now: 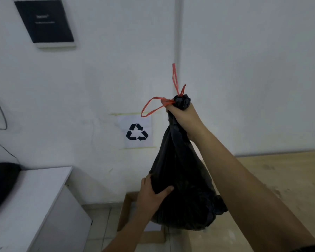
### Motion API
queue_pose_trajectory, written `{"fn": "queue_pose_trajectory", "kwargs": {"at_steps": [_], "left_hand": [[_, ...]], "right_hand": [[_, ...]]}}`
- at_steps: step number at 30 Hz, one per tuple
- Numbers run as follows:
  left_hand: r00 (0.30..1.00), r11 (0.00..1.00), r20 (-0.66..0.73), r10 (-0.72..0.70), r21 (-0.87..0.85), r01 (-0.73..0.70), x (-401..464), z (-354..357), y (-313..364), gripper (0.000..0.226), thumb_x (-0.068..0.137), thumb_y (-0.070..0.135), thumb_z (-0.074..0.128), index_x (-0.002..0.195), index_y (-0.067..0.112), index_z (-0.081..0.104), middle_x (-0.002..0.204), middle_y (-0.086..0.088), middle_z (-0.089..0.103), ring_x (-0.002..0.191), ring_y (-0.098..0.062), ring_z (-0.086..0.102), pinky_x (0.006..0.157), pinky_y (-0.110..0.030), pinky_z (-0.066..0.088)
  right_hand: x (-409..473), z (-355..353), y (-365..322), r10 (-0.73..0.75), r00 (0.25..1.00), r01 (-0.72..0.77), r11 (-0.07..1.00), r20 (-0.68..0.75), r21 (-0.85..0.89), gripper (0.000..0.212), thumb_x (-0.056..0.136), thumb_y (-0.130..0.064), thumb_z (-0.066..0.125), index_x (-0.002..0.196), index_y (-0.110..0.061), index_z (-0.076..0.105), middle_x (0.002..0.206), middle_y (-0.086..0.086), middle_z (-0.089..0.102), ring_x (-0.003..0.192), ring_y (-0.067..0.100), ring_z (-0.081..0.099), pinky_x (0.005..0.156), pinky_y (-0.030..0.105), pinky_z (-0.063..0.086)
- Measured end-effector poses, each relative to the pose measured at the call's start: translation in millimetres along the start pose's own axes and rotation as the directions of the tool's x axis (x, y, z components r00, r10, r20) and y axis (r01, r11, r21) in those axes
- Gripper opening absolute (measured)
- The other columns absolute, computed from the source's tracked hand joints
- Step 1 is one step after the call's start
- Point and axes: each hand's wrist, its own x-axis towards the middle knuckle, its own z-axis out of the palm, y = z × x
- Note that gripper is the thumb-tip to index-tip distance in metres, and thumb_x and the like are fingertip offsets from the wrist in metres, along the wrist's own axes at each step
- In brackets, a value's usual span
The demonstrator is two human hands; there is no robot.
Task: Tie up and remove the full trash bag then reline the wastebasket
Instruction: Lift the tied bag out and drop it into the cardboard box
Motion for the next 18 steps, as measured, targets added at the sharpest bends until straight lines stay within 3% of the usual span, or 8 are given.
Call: {"fn": "queue_pose_trajectory", "kwargs": {"at_steps": [3,9,15,18], "left_hand": [[0.998,0.999,0.024,-0.050,-0.001,0.050,5.0,-26.5,-29.7,0.107,0.066,0.076,0.082,0.150,0.025,0.040,0.133,0.010,0.046,0.118,-0.009,0.056,0.097,-0.028,0.051],[0.985,0.989,0.091,-0.143,0.058,0.139,41.8,-69.5,-102.2,0.123,0.050,0.091,0.080,0.150,0.032,0.038,0.131,0.011,0.044,0.128,-0.017,0.053,0.107,-0.045,0.053],[0.958,0.984,0.235,-0.163,0.105,0.142,82.6,-104.2,-168.8,0.124,0.051,0.093,0.076,0.152,0.032,0.038,0.142,0.007,0.042,0.134,-0.016,0.047,0.112,-0.048,0.048],[0.936,0.983,0.303,-0.177,0.096,0.155,101.1,-110.8,-213.1,0.111,0.054,0.091,0.077,0.145,0.036,0.045,0.144,0.005,0.045,0.134,-0.016,0.049,0.111,-0.042,0.049]], "right_hand": [[3.5,38.8,16.4,0.027,0.998,-0.026,0.999,0.056,-0.030,0.052,0.088,-0.059,0.080,0.087,-0.011,0.062,0.078,0.008,0.050,0.069,0.017,0.050,0.068,0.034,0.045],[25.5,100.4,60.7,0.114,0.991,-0.108,0.991,0.076,-0.076,0.035,0.096,-0.042,0.078,0.087,-0.010,0.065,0.078,0.003,0.062,0.058,0.003,0.062,0.057,0.015,0.052],[53.9,148.4,130.0,0.183,0.983,-0.184,0.977,-0.015,-0.111,0.035,0.093,-0.050,0.079,0.078,-0.022,0.065,0.069,-0.010,0.064,0.064,0.003,0.062,0.071,0.027,0.050],[62.0,167.8,176.1,0.199,0.979,-0.202,0.976,-0.043,-0.086,0.043,0.088,-0.059,0.080,0.089,-0.018,0.068,0.079,0.002,0.059,0.075,0.016,0.056,0.074,0.035,0.047]]}}
